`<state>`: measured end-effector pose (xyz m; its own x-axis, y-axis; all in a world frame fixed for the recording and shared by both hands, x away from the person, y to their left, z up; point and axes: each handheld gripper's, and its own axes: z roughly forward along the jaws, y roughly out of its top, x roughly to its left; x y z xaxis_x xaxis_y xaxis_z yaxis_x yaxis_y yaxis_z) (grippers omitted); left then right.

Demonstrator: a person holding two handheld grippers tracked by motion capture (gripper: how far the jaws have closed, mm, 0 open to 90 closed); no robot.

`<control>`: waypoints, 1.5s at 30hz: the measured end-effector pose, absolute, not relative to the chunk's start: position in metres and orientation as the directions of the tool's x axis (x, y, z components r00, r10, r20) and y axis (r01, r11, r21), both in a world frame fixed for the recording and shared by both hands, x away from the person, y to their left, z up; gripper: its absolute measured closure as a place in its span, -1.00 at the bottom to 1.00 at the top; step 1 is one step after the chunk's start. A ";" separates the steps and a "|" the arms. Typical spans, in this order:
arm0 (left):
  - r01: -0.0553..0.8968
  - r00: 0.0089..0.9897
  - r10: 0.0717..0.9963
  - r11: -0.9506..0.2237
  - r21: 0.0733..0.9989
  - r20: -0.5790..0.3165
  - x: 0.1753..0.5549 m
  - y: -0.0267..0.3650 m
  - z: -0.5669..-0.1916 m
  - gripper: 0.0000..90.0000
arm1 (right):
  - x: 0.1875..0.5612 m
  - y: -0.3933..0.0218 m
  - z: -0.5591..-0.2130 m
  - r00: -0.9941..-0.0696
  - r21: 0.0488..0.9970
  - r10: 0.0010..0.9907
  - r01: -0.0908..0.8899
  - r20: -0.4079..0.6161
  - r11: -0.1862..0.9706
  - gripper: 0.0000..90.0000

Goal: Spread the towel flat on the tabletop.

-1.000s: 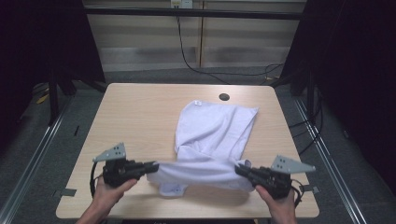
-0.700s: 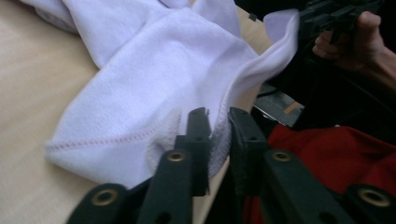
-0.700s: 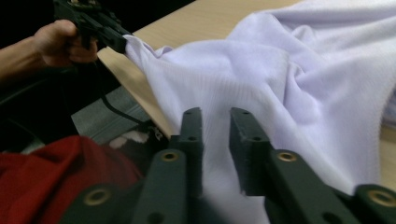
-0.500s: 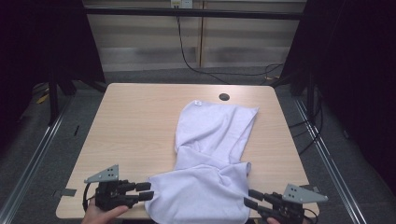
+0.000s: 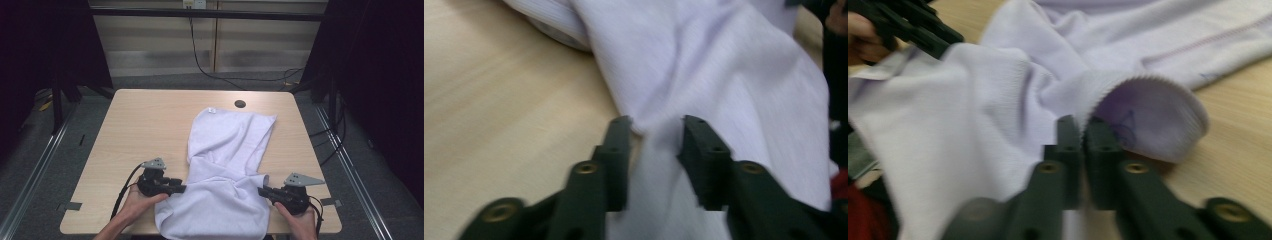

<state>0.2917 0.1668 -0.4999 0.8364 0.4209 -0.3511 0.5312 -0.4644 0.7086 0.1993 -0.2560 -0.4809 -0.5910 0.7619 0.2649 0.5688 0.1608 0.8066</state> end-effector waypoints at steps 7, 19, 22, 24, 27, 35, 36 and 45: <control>0.531 0.847 0.313 -0.497 0.686 -0.429 0.245 0.185 -0.499 0.93 | 0.143 -0.271 -0.453 -0.615 0.828 0.746 0.538 0.257 0.159 0.97; 0.578 0.810 0.358 -0.344 0.740 -0.465 0.274 0.194 -0.483 0.53 | 0.138 -0.276 -0.457 -0.595 0.816 0.763 0.555 0.253 0.163 0.53; 0.612 0.773 0.424 -0.306 0.729 -0.471 0.308 0.182 -0.481 0.40 | 0.157 -0.266 -0.459 -0.618 0.824 0.743 0.541 0.256 0.166 0.53; 0.584 0.786 0.458 -0.329 0.742 -0.416 0.323 0.169 -0.480 0.38 | 0.171 -0.255 -0.466 -0.642 0.815 0.717 0.549 0.270 0.185 0.53; 0.611 0.756 0.497 -0.301 0.732 -0.426 0.339 0.157 -0.485 0.29 | 0.191 -0.240 -0.482 -0.654 0.791 0.702 0.573 0.283 0.215 0.51; 0.656 0.703 0.559 -0.269 0.706 -0.440 0.355 0.144 -0.508 0.07 | 0.204 -0.230 -0.502 -0.659 0.738 0.710 0.603 0.248 0.303 0.46; 0.655 0.705 0.556 -0.271 0.705 -0.441 0.356 0.143 -0.510 0.16 | 0.205 -0.229 -0.504 -0.662 0.732 0.711 0.604 0.239 0.317 0.46; 0.657 0.685 0.557 -0.194 0.728 -0.470 0.361 0.161 -0.501 0.92 | 0.207 -0.229 -0.505 -0.658 0.728 0.709 0.612 0.254 0.308 0.46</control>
<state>0.3607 0.1612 -0.5010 0.6853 0.5567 -0.4695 0.6570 -0.1945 0.7284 0.2066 -0.2287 -0.5049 -0.6584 0.7087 0.2536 0.6123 0.3084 0.7280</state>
